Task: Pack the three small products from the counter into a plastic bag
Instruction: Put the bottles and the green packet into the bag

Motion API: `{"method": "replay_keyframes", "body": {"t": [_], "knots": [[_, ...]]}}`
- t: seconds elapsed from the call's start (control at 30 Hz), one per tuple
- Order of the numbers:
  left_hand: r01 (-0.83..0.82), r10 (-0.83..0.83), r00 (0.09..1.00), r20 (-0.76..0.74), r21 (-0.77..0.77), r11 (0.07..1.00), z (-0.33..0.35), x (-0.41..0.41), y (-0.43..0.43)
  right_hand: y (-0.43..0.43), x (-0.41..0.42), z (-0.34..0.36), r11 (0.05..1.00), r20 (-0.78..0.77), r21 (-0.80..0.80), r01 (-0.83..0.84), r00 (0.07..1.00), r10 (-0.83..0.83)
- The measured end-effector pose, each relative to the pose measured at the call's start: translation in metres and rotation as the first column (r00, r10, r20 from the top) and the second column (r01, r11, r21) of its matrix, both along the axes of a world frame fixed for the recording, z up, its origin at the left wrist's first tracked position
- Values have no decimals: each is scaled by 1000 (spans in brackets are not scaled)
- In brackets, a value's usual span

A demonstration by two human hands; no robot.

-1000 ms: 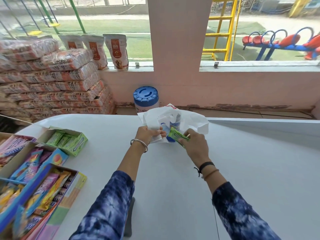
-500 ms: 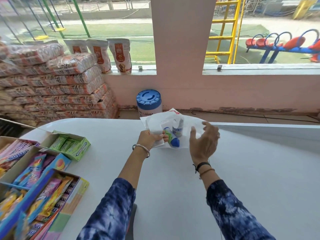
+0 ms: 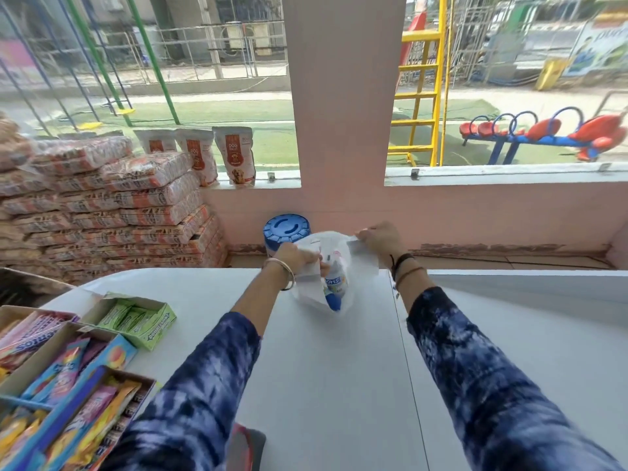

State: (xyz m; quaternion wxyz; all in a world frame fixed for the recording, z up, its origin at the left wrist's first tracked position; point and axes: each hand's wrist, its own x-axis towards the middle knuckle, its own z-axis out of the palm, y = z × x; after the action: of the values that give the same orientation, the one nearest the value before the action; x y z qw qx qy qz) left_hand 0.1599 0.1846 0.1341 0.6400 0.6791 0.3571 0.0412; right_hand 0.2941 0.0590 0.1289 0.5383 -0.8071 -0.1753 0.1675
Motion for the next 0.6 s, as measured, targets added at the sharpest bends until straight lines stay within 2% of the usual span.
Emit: {"method": "replay_keyframes", "body": {"t": [0.07, 0.13, 0.17, 0.27, 0.37, 0.47, 0.53, 0.6], "knots": [[-12, 22, 992, 125, -77, 997, 62, 15, 5, 17, 14, 49, 983, -10, 182, -7, 1000, 9], [-64, 73, 970, 231, -44, 997, 110, 30, 15, 32, 27, 91, 956, 32, 294, 12, 999, -22], [-94, 89, 967, 238, 8, 996, 123, 37, 20, 39, 31, 106, 948, 46, 317, 23, 998, -39], [-123, 97, 972, 214, 113, 986, 140, 39, 25, 50, 38, 121, 944, 68, 322, 74, 993, -101], [-127, 69, 965, 254, 221, 967, 140, 41, 23, 50, 34, 116, 939, 78, 331, 93, 989, -125], [-211, 165, 939, 302, 126, 969, 127, 29, 11, 38, 23, 100, 928, -5, 353, 117, 992, -123], [-233, 202, 950, 237, 112, 966, 112, 22, 1, 22, 9, 92, 932, -42, 341, 121, 993, -113], [-157, 145, 981, 131, 89, 984, 91, 8, -11, -3, -10, 79, 975, -29, 215, 57, 998, -52]]}}
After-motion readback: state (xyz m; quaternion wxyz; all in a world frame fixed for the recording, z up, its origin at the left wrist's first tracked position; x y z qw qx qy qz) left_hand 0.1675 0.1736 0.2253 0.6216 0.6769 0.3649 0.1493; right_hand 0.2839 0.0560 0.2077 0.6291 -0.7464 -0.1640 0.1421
